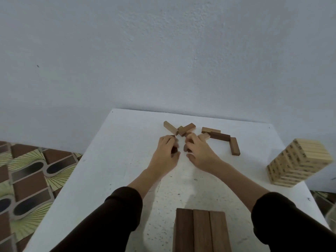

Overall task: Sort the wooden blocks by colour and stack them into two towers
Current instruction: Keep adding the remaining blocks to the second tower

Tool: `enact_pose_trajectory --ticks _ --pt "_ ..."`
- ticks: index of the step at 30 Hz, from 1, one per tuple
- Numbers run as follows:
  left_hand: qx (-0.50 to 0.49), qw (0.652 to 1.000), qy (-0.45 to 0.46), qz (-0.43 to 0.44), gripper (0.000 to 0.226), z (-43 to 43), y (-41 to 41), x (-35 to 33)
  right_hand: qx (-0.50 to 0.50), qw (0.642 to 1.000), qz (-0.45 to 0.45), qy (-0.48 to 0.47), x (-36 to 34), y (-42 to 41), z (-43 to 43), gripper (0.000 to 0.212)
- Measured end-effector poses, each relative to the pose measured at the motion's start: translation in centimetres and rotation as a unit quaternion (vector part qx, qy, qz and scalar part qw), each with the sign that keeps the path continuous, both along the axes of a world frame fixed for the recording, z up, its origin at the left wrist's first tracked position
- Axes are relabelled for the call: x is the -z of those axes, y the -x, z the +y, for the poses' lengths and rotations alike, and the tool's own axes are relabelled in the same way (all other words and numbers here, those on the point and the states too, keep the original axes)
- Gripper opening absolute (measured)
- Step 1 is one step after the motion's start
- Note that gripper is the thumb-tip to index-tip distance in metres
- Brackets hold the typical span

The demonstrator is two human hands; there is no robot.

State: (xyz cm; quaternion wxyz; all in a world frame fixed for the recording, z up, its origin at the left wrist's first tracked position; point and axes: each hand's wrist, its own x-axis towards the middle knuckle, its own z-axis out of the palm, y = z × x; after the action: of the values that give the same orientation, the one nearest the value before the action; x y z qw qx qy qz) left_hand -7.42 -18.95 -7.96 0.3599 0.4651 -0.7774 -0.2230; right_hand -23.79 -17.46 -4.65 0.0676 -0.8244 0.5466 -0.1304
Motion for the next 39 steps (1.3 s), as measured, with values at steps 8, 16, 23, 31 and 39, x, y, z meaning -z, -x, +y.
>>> enact_pose_trajectory --ticks 8,16,23,31,39 --pt "0.041 0.998 0.036 0.006 0.042 1.4 -0.6 0.1 -0.015 0.989 -0.145 -0.007 -0.1 -0.4 2.0 0.026" --pt "0.073 0.990 0.064 -0.100 0.044 1.2 -0.6 0.4 0.173 0.984 -0.014 -0.034 -0.4 1.2 0.9 0.058" --pt "0.048 0.998 0.009 -0.040 0.048 1.8 -0.6 -0.3 0.084 0.985 -0.150 -0.007 0.3 1.0 3.7 0.051" --pt "-0.082 0.988 -0.109 0.074 0.044 1.1 -0.7 -1.2 0.139 0.959 -0.236 -0.071 0.9 0.0 2.8 0.056" --pt "0.046 0.996 -0.066 -0.048 0.084 1.9 -0.8 -0.9 0.153 0.956 -0.234 -0.085 1.3 -0.3 3.0 0.068"
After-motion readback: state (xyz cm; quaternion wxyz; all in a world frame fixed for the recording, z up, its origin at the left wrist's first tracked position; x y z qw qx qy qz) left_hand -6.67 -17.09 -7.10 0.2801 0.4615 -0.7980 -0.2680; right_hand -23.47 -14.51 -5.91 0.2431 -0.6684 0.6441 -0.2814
